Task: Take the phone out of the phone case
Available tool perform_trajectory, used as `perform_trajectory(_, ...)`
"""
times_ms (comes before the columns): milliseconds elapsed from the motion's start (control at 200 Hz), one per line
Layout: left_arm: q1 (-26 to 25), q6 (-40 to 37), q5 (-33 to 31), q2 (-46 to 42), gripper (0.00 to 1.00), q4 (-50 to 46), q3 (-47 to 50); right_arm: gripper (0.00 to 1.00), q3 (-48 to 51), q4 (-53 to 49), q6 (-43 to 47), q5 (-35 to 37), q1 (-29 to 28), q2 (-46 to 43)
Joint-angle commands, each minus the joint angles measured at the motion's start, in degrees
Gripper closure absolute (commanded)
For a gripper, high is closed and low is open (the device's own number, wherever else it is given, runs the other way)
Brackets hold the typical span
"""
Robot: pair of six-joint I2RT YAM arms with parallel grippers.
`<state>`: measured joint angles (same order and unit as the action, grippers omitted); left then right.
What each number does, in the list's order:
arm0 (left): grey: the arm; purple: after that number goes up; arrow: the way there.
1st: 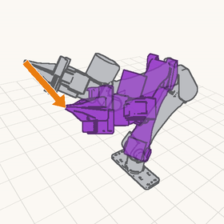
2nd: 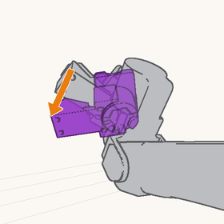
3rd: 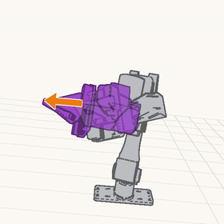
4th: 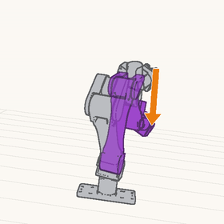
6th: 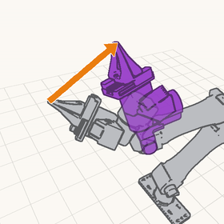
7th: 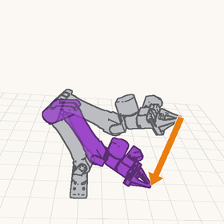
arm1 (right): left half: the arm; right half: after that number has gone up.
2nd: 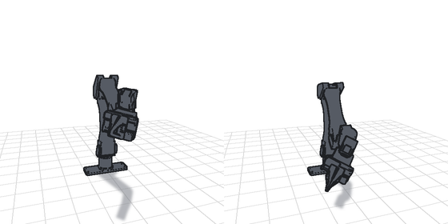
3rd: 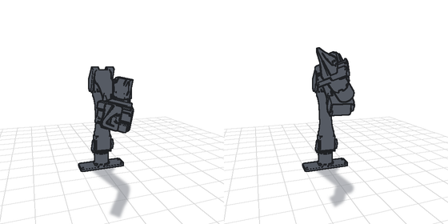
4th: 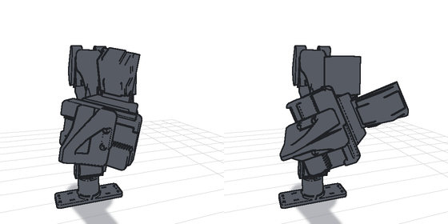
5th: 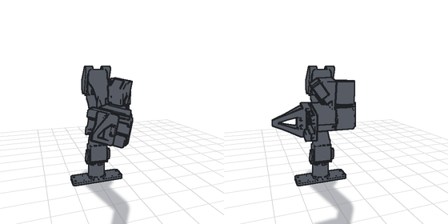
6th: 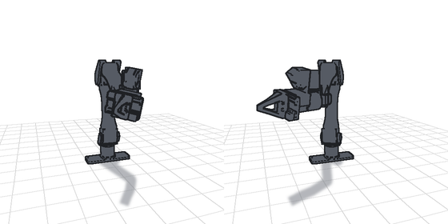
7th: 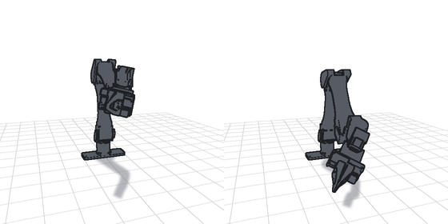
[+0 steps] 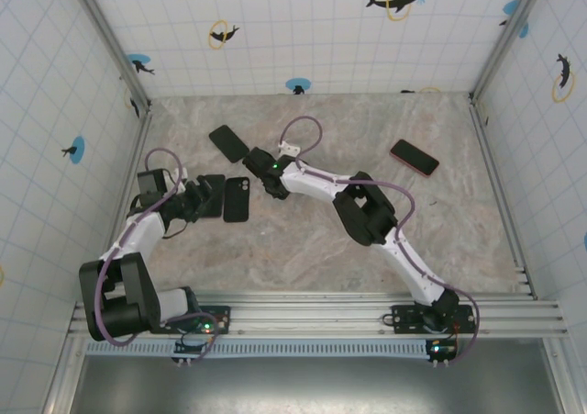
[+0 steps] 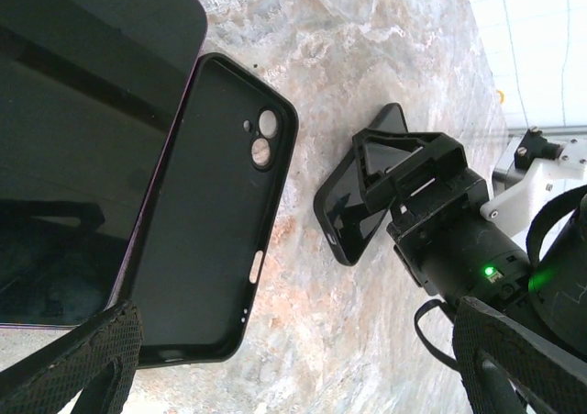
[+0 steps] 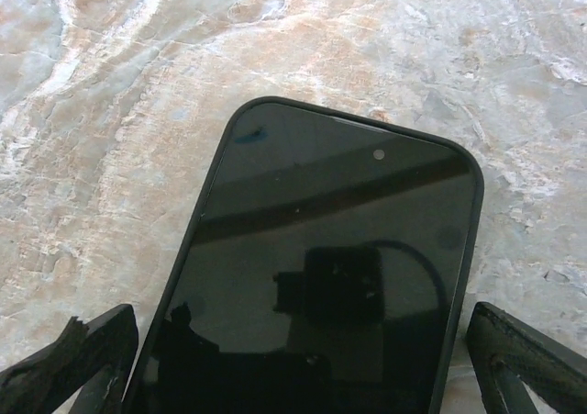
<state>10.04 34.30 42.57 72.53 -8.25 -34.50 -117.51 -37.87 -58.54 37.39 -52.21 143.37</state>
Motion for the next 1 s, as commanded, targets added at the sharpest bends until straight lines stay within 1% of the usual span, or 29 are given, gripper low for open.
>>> perform_trajectory(0, -0.4, -2.0, -0.3, 0.6, 0.10, -1.5, -2.0, 0.07, -0.9, -5.4, 1.0, -0.9, -0.3, 3.4)
perform_trajectory(50, -0.5, -2.0, -0.3, 0.8, 0.10, -1.5, -2.1, 0.07, -0.9, -6.3, 0.9, -1.7, -0.3, 3.2)
perform_trajectory(215, -1.0, -2.0, -0.4, 0.9, 0.10, -1.5, -2.3, 0.08, 1.6, -7.5, 0.8, -0.3, -1.1, 0.8)
perform_trajectory(340, -1.0, -2.3, -0.3, 0.9, 0.10, -1.8, -2.6, 0.09, 4.2, -9.2, -2.5, -0.9, 0.0, -0.9)
perform_trajectory(490, -1.1, -2.5, -0.1, 1.2, 0.10, -1.9, -2.8, 0.08, 7.2, -7.6, -1.7, -0.8, 0.0, -3.2)
perform_trajectory(606, -1.2, -2.6, 0.0, 1.2, 0.10, -1.9, -2.5, 0.08, 8.1, -8.6, -2.3, -0.3, 0.3, -4.1)
perform_trajectory(666, -1.3, -2.7, 0.0, 1.1, 0.10, -2.0, -2.5, 0.06, 9.2, -8.8, -3.1, -1.3, 0.7, -5.0)
perform_trajectory(806, -1.3, -2.8, 0.3, 1.4, 0.10, -2.0, -2.6, 0.02, 12.3, -7.0, -3.9, -2.1, 0.4, -7.7)
perform_trajectory(891, -1.4, -2.9, 0.3, 1.5, 0.10, -2.0, -2.7, 0.02, 14.0, -4.6, -4.3, -4.3, 0.4, -9.2)
perform_trajectory(991, -1.5, -2.9, 0.5, 1.6, 0.10, -2.0, -2.6, 0.05, 15.5, -1.6, -4.0, -6.3, -0.1, -10.4)
